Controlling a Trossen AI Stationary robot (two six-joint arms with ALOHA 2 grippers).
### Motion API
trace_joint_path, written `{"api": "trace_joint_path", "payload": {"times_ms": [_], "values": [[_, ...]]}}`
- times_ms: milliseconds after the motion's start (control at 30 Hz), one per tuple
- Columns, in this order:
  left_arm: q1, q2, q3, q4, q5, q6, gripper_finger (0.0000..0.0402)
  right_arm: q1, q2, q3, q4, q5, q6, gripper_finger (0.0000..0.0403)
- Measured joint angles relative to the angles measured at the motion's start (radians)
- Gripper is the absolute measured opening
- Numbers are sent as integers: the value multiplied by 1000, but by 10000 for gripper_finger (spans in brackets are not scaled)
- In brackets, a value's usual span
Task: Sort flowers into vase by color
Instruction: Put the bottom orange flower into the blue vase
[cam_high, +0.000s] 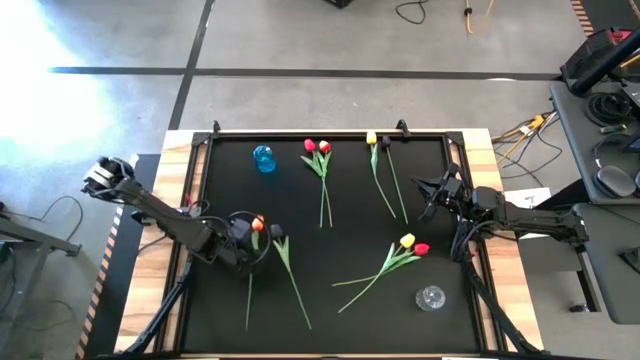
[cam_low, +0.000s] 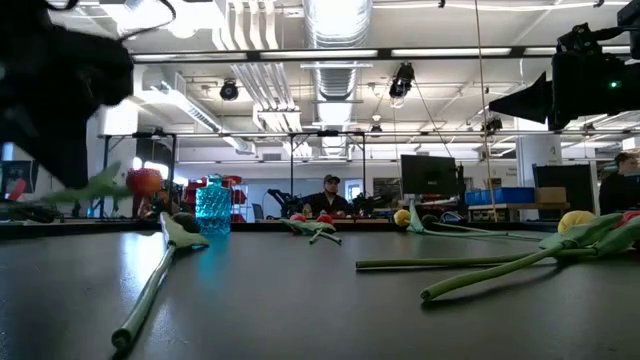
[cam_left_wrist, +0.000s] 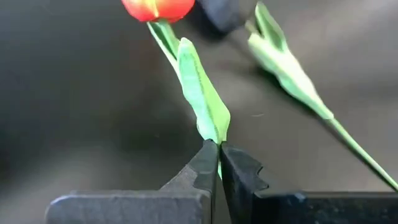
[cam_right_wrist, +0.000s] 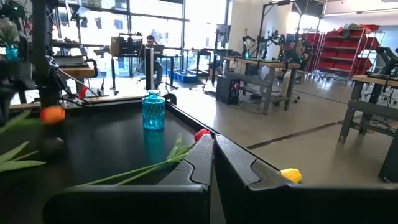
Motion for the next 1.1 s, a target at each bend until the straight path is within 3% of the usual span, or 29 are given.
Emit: {"api": "trace_joint_path", "payload": {"times_ms": [133,367,500,733,867,967,1100], "values": [[-12,-38,105,-137,-162,78,0,0,0,0,0,0,0,9],[22,-111,259,-223,-632,338,0,0,0,0,0,0,0,9],[99,-182,270,-222,-781,497,0,0,0,0,0,0,0,9],[297,-296,255,-176,-834,784,0,0,0,0,0,0,0,9],[420,-339,255,6,-834,1063,0,0,0,0,0,0,0,9],[513,-356,252,220,-767,1297,0,0,0,0,0,0,0,9],[658,-361,228,498,-601,1542,0,0,0,0,0,0,0,9]]}}
